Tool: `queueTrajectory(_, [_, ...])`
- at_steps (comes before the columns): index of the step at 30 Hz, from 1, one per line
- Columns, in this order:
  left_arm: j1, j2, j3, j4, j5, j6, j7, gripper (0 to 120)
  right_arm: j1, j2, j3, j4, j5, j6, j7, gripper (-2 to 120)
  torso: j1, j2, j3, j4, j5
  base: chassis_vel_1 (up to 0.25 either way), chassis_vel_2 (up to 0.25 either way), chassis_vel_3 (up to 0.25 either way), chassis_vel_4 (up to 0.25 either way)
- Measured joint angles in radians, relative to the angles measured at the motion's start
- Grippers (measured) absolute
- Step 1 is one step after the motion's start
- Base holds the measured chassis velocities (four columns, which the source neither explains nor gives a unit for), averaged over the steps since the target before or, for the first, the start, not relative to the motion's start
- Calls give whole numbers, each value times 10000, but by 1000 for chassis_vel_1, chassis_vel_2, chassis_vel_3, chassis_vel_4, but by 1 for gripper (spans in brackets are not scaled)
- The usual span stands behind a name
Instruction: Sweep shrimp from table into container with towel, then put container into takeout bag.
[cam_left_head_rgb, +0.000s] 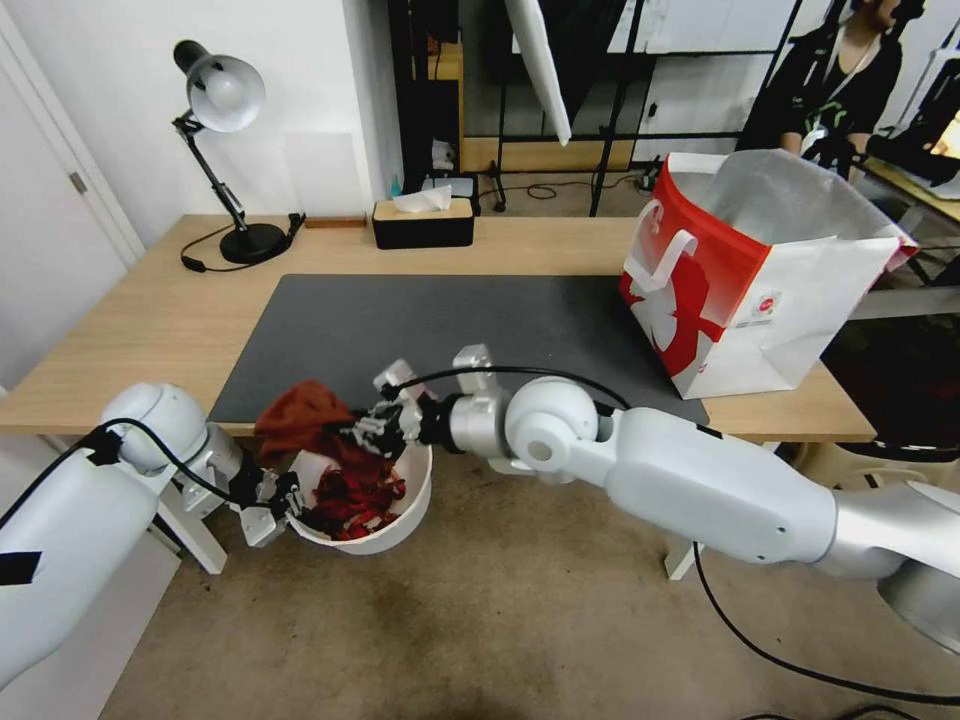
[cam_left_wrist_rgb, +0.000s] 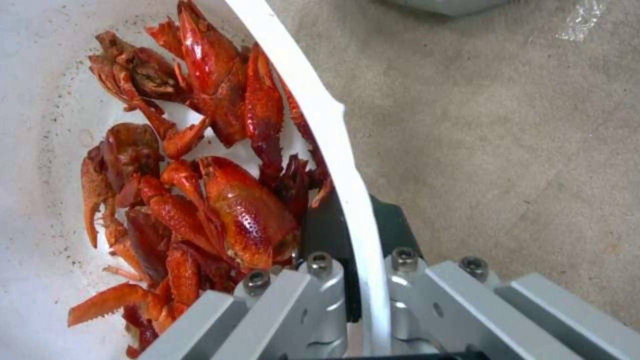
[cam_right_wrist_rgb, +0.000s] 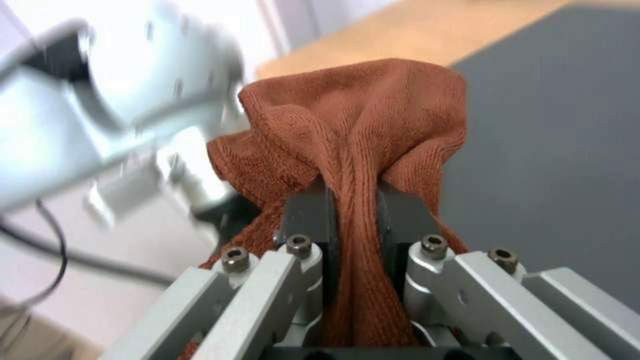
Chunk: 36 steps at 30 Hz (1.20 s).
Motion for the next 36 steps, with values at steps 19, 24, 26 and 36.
queueTrajectory(19, [319,8,147,-490,-64,28,2,0,-2286,-1568,3096,1325,-597,1382,2688,10,0,0,1,0,2,0,0,0,0])
queueTrajectory(24, [167,-78,419,-457,-91,24,3,0,-4146,-2322,5119,1489,-1340,1647,3068,10,0,0,0,1,1,0,0,0,0])
queueTrajectory(26, [38,-144,557,-381,-89,16,3,0,-4727,-2459,5638,1516,-1553,1723,3141,10,1,0,0,0,3,0,0,0,0])
queueTrajectory(36, [-67,-330,705,-243,-19,6,3,0,-6352,-2531,6971,1353,-1963,1877,3387,10,2,0,0,1,-1,0,0,0,0])
